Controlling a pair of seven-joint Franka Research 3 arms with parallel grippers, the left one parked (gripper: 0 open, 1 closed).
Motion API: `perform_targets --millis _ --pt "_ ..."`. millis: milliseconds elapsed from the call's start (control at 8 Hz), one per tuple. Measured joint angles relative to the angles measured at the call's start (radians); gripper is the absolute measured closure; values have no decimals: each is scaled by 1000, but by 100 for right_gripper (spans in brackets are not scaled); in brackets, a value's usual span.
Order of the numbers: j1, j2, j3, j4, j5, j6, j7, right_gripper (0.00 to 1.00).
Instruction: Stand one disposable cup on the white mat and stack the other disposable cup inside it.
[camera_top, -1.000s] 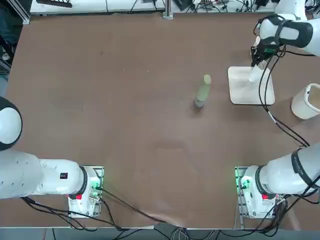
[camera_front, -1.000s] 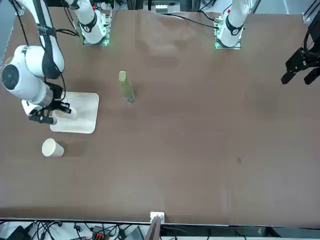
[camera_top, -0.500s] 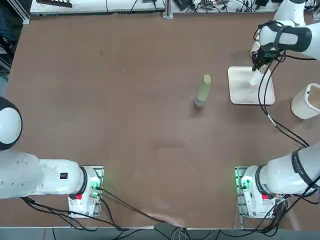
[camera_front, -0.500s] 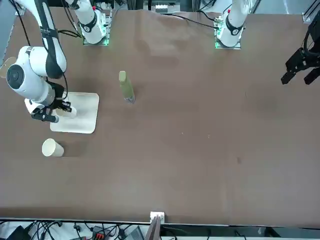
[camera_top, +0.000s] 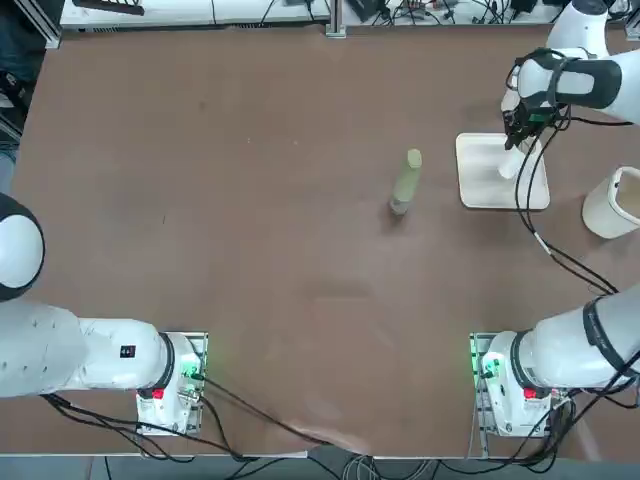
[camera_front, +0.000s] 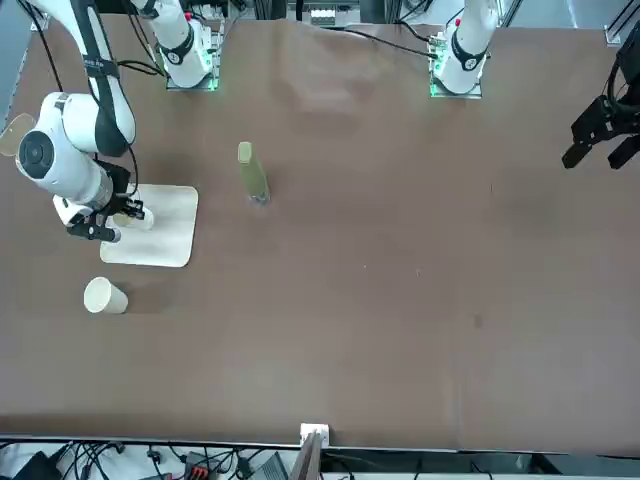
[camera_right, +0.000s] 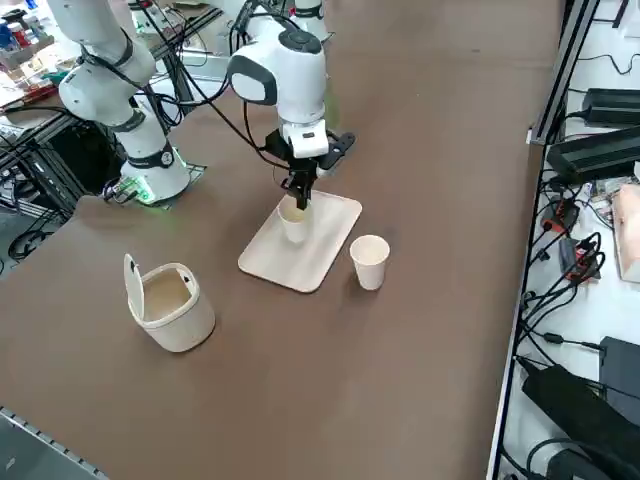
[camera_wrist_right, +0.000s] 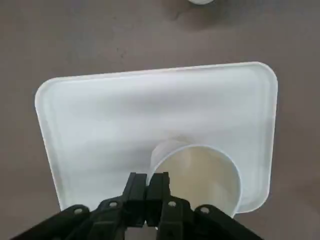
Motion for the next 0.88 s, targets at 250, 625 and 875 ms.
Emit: perform_targets --millis 250,625,875 --pt "-4 1 0 -6 -18 5 0 94" --pt "-4 11 0 -10 -23 14 0 87" --pt "-4 13 0 -9 -23 21 0 67"
